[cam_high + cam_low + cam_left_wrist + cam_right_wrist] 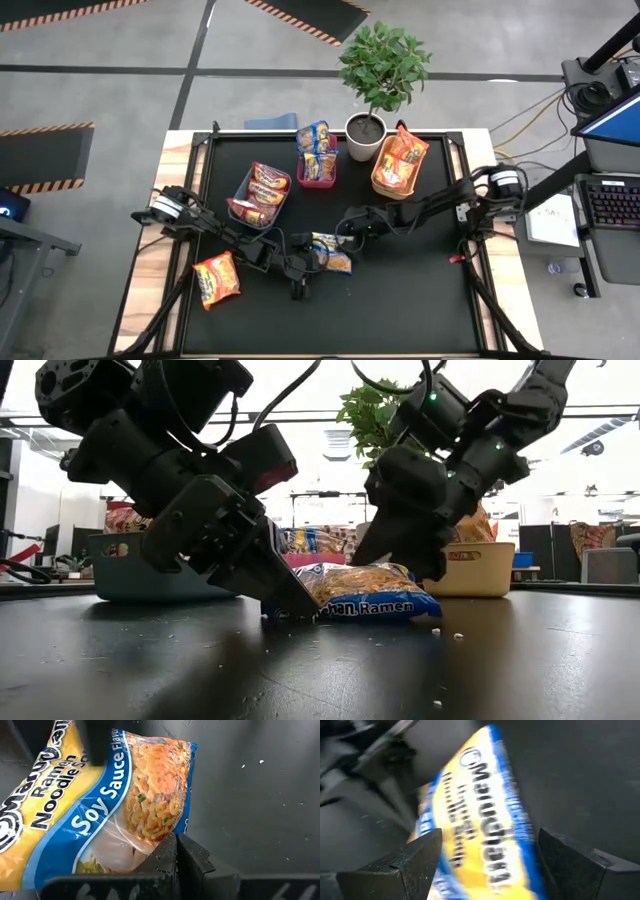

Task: Sort Maruchan noodles
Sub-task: Put the blue noodle pack into the red bin

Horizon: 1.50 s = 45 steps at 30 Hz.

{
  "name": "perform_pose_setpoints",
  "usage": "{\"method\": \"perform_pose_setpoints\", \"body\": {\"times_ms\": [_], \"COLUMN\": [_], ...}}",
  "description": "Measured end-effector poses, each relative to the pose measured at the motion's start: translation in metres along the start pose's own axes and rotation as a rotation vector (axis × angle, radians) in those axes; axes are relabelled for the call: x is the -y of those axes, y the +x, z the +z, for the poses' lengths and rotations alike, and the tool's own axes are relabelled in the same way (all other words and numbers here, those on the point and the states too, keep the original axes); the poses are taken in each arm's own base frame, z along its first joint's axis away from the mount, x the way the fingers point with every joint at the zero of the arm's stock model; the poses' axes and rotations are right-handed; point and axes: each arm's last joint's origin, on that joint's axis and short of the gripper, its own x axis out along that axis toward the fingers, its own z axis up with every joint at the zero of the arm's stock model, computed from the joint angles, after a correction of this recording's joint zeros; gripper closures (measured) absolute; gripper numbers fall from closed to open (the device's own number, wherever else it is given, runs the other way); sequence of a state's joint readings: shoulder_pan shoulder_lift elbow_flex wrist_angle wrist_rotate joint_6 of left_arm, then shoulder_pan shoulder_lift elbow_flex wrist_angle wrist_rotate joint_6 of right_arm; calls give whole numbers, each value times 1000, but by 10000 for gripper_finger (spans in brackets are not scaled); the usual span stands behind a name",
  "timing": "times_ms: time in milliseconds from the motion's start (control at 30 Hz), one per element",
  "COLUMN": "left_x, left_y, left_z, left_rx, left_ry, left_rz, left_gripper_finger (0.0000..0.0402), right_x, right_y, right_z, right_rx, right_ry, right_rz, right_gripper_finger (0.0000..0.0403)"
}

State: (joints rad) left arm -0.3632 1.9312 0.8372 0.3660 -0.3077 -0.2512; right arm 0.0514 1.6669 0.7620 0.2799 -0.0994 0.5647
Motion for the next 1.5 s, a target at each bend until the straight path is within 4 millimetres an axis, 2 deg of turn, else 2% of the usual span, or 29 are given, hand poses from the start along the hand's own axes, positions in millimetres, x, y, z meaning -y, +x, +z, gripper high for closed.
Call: {"method": "perform_pose_setpoints", "body": {"times_ms": [200, 367, 467, 733, 867, 1033, 1233, 1500], "left_x": [0, 0, 0, 0, 1, -1, -10, -29], "left_y": [0, 0, 0, 0, -8, -30, -69, -133], "left_z": [0, 0, 0, 0, 5, 21, 37, 42], "left_rx": [-1, 0, 0, 5, -2, 5, 73, 257], "left_ry": [2, 2, 2, 3, 48, 116, 195, 220], "left_rz": [-1, -1, -1, -2, -36, -72, -80, -95], "left_gripper_finger": [402, 402, 402, 402, 402, 402, 402, 402], "right_x": [-3, -3, -3, -4, -5, -6, -10, -4], "right_y": [16, 19, 20, 17, 17, 14, 6, -25], "right_z": [-1, -1, -1, 1, 1, 3, 11, 43], "right_rx": [12, 21, 19, 30, 32, 43, 83, 236], "right_ry": [-20, -25, -25, -52, -69, -93, -126, -230], "right_rz": [194, 216, 214, 218, 219, 225, 235, 216], "right_gripper_finger": [83, 105, 136, 252, 296, 326, 327, 329]}}
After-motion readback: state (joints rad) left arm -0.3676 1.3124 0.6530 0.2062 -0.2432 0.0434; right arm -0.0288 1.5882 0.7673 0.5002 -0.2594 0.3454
